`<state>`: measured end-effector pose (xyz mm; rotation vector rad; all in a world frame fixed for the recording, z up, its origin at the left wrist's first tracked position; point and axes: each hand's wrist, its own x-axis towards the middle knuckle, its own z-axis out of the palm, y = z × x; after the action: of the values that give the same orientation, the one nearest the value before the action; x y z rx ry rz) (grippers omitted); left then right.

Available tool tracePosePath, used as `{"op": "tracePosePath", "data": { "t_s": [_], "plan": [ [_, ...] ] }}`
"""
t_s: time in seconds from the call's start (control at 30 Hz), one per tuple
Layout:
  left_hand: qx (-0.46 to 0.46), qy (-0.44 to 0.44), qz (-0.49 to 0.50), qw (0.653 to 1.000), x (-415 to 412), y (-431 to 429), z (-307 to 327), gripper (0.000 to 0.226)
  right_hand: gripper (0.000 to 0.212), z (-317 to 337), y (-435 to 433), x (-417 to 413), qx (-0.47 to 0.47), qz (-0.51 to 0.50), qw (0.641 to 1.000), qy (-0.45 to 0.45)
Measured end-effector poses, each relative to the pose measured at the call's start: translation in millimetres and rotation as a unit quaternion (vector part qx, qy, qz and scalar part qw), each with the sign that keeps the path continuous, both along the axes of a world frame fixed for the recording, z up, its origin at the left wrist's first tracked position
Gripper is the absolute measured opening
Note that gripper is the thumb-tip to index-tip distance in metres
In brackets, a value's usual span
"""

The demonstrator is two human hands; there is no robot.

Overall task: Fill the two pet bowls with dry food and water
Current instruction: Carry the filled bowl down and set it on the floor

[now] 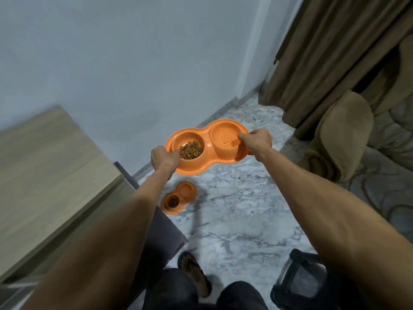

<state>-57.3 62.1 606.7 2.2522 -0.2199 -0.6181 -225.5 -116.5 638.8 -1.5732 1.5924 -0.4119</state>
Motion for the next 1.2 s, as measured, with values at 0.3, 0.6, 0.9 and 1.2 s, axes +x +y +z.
{"op": "tracePosePath", "data": {
  "t_s": [0.3, 0.6, 0.9, 1.2],
  "plan": [
    [0.011, -0.012, 0.007, 1.000, 27.9, -97.9, -61.4, 0.035, 0.036, -58.1, -108.8, 35.1, 0.038, 0.010, 0.999, 0.013],
    [0.044, -0.035, 0.052, 0.997, 48.5, -184.2, -171.8, 0.027, 0.043, -193.0, -215.2, 86.3, 0.070, 0.075, 0.995, 0.014],
    [0.089, -0.018, 0.093, 0.992, 55.1, -238.8, -387.5, 0.025, 0.022, -401.8, -297.0, 116.5, 0.098, 0.148, 0.983, 0.035],
    [0.146, -0.010, 0.122, 0.982, 57.2, -267.4, -594.1, 0.035, 0.018, -602.0, -326.9, 132.8, 0.109, 0.185, 0.976, 0.042]
  ]
}}
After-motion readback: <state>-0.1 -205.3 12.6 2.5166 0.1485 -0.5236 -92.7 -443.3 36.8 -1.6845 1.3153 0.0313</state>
